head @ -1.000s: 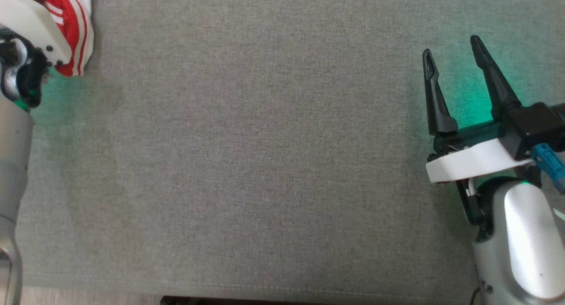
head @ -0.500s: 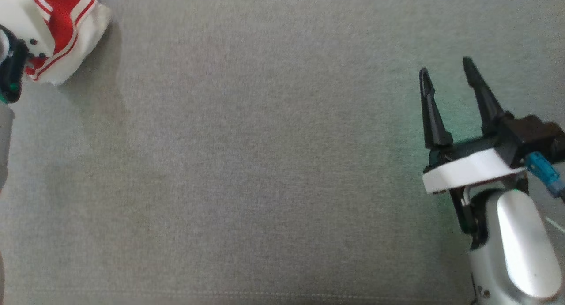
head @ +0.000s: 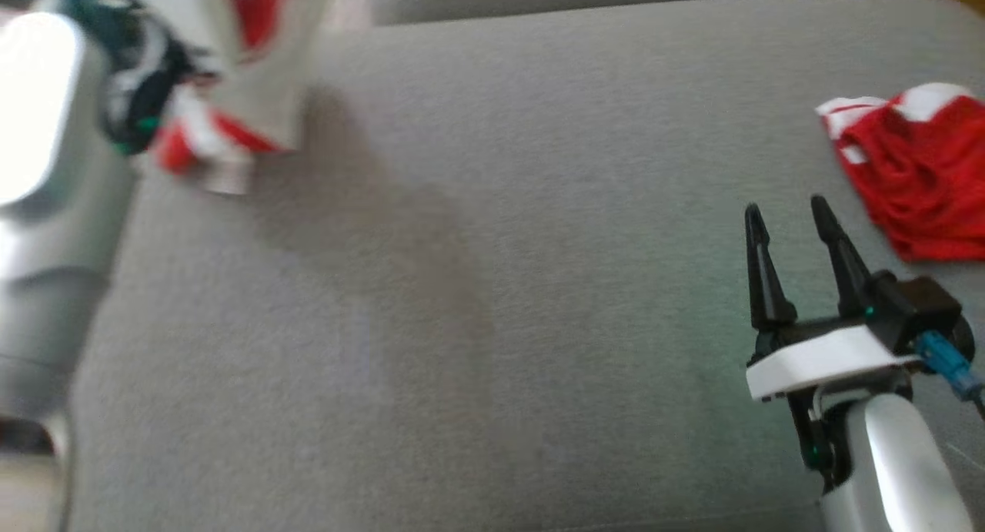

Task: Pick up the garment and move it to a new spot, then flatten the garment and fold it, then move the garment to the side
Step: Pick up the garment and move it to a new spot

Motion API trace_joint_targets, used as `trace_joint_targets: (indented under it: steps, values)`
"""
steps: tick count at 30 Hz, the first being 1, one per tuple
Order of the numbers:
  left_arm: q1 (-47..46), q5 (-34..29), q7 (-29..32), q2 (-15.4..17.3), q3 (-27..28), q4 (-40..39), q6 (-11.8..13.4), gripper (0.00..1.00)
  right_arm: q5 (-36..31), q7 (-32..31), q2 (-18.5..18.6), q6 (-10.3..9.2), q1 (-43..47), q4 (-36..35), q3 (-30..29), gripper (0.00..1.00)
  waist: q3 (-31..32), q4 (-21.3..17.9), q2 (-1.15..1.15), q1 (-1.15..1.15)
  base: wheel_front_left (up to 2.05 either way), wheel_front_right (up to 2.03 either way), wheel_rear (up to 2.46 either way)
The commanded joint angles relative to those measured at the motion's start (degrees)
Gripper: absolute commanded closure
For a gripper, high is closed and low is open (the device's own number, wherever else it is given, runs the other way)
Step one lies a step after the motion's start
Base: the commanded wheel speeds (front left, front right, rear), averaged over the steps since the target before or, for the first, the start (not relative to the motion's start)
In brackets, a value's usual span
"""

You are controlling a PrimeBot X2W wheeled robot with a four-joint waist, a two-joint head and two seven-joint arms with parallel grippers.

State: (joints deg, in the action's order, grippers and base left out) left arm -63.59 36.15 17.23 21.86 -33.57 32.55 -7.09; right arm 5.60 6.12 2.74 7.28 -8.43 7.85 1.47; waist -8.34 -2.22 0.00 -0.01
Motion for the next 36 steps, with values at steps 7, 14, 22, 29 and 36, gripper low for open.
trace_joint_targets:
  steps: [7, 14, 22, 29, 36]
  values:
    - [-2.1, 7.1, 3.0, -3.7, 1.7, -12.6, -0.2, 1.0, 1.2, 1.4, 0.1, 0.21, 0.4, -1.0, 0.4, 0.0, 0.5, -4.6, 0.0, 0.01, 0.0, 0.0, 0.0]
    - [4.8, 11.2, 5.9, -4.3, 1.8, -19.0, 2.7, 1.0, 2.0, 2.6, 0.1, 0.21, -0.5, -0.2, 0.6, 0.0, -3.5, -5.4, 0.0, 0.01, 0.0, 0.0, 0.0]
    - [14.5, 10.3, 4.4, -0.4, 1.1, -9.5, 5.3, 1.0, 3.1, 4.1, 0.1, 0.21, -4.2, 1.5, 2.5, 0.0, -9.1, -7.0, 0.0, 0.01, 0.0, 0.0, 0.0]
    - [14.5, 8.8, -0.6, 2.3, 2.7, 0.2, 5.6, 1.0, 3.4, 5.3, 0.1, 0.21, -6.7, 3.0, 2.8, 0.0, -12.5, -8.4, 0.0, 0.01, 0.0, 0.0, 0.0]
    - [11.7, 7.3, -6.0, 2.1, 2.5, 5.1, 3.5, 0.0, 3.3, 6.0, 0.1, 0.21, -7.3, 4.6, 2.3, 0.0, -12.3, -7.6, 0.0, 0.01, 0.0, 0.0, 0.0]
